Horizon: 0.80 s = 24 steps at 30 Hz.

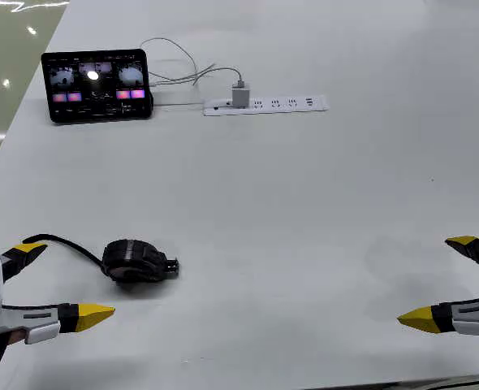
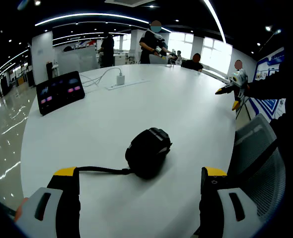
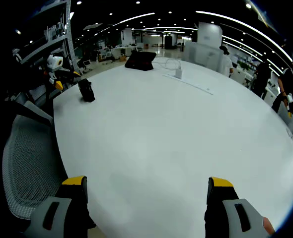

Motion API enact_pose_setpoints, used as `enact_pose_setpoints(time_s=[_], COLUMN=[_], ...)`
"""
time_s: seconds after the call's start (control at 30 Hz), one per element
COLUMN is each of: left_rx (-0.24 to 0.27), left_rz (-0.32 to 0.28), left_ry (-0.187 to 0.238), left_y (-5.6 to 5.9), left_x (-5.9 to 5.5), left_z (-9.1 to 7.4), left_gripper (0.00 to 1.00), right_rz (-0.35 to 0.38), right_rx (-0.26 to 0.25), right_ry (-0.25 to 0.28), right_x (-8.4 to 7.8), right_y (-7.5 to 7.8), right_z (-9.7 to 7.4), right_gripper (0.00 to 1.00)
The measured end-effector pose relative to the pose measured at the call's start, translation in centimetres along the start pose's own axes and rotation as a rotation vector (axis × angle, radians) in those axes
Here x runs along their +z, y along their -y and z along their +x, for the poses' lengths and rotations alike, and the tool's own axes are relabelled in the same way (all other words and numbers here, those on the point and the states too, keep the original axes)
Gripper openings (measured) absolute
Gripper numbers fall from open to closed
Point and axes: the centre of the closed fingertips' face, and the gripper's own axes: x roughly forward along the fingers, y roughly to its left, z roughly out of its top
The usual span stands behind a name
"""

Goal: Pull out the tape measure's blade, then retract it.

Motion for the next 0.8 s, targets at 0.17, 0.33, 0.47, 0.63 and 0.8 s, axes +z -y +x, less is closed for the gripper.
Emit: enact_pose_setpoints(time_s=[0.17, 0.33, 0.47, 0.63, 0.8], left_rx=[-0.001, -0.006, -0.009, -0.008, -0.026], left_rz=[0.006, 0.010, 0.014, 0.035, 0.046], left_ry=[0.004, 0.010, 0.002, 0.019, -0.005], left_y=[-0.1, -0.1, -0.1, -0.1, 0.1], left_x=[0.5, 0.9, 0.8, 1.1, 0.7], left_z=[0.3, 0.5, 0.6, 0.7, 0.9], left_gripper=[0.99, 0.99, 0.99, 0.99, 0.99], right_rz=[0.006, 0.005, 0.000, -0.007, -0.030], right_rx=[-0.005, -0.008, -0.009, 0.012, 0.022], right_ry=[0.002, 0.001, 0.009, -0.014, -0.018], right_x=[-0.1, -0.1, 0.0, -0.2, 0.3], right_y=[0.2, 0.3, 0.2, -0.5, -0.8], right_z=[-0.4, -0.3, -0.1, 0.2, 0.3], right_gripper=[0.99, 0.99, 0.99, 0.99, 0.99])
